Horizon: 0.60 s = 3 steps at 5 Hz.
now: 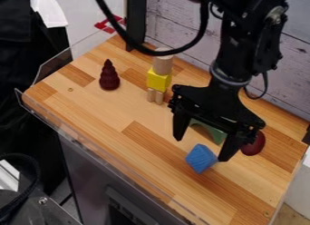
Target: Put the blue triangle on top of the cylinder
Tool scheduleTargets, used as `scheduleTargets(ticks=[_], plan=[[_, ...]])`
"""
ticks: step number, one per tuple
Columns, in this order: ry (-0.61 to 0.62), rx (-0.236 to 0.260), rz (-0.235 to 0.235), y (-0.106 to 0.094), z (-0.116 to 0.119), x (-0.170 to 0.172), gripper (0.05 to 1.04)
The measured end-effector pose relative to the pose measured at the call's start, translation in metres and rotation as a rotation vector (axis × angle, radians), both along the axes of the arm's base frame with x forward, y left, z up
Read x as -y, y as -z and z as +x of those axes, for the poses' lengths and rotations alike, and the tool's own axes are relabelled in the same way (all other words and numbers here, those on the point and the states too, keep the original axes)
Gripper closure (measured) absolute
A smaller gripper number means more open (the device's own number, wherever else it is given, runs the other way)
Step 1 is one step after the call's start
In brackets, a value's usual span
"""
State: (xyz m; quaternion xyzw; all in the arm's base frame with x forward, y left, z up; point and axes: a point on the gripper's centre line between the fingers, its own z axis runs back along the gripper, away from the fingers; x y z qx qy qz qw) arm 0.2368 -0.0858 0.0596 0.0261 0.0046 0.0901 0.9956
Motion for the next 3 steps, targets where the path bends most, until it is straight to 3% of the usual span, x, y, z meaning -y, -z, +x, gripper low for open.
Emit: scheduleTargets(ticks=[1, 2, 3], plan=[[0.002, -0.023, 0.009, 0.0057, -0.003, -0.0012, 0.083], [0.155, -0.014, -0.009, 0.0101, 0.0005, -0.0035, 0.083], [0.183, -0.005, -0.013, 0.0135, 0.0019, -0.0086, 0.083]])
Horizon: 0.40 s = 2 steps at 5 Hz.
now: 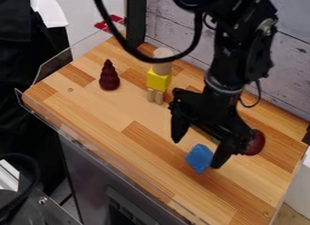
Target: Put the blue triangle on top of the cylinder
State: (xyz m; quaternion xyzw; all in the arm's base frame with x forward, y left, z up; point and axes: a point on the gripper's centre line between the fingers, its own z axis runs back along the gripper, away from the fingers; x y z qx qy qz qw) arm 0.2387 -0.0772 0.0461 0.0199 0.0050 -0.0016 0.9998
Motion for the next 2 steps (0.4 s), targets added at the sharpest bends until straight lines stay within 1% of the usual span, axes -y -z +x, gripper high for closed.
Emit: scheduleTargets(ticks=[2], plan=[[0.023, 0.014, -0.016, 0.0042, 0.0034, 0.0021, 0.083]])
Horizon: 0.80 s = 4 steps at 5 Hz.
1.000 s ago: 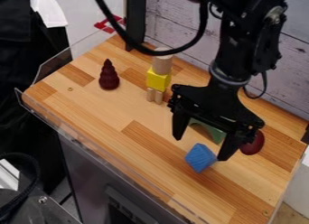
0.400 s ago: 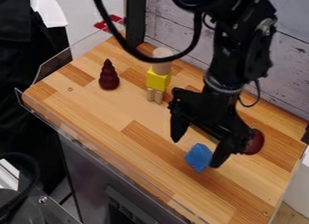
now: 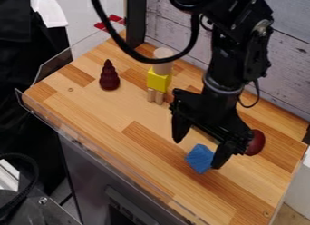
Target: Put the blue triangle on top of the cylinder
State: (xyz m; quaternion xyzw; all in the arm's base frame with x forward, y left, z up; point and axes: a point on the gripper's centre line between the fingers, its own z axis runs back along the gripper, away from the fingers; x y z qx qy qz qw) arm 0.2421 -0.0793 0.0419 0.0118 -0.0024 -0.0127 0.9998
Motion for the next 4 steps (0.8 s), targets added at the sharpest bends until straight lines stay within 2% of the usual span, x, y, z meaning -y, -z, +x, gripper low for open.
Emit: scheduleTargets(ticks=[1, 4], plan=[[0.006, 0.004, -0.024, 0.005, 0.003, 0.002, 0.083], [0.012, -0.025, -0.062, 0.027, 0.007, 0.0, 0.083]])
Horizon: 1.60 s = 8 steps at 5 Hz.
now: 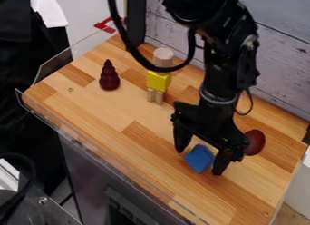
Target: Put the blue triangle on top of the cylinder
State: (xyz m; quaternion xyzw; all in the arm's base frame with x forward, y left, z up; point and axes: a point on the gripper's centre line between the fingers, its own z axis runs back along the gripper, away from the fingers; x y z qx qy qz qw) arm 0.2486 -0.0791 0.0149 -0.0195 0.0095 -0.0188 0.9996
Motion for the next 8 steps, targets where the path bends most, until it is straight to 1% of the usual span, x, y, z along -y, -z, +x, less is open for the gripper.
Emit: scheduleTargets(ticks=[1, 2, 3, 4, 5, 6, 7, 8], plan=[[-0.005, -0.012, -0.009, 0.008, 0.0, 0.001, 0.083], [-0.01, 0.002, -0.014, 0.012, 0.003, 0.001, 0.133], [-0.026, 0.029, -0.023, 0.013, 0.009, 0.001, 0.418], [-0.079, 0.029, -0.001, 0.01, -0.003, -0.006, 0.523], [-0.141, 0.091, 0.041, -0.03, -0.006, -0.015, 0.523], [-0.249, 0.131, 0.097, -0.08, -0.011, -0.032, 0.524], [-0.302, 0.16, 0.108, -0.108, 0.0, -0.052, 0.523], [-0.273, 0.211, 0.101, -0.118, 0.02, -0.063, 0.524]])
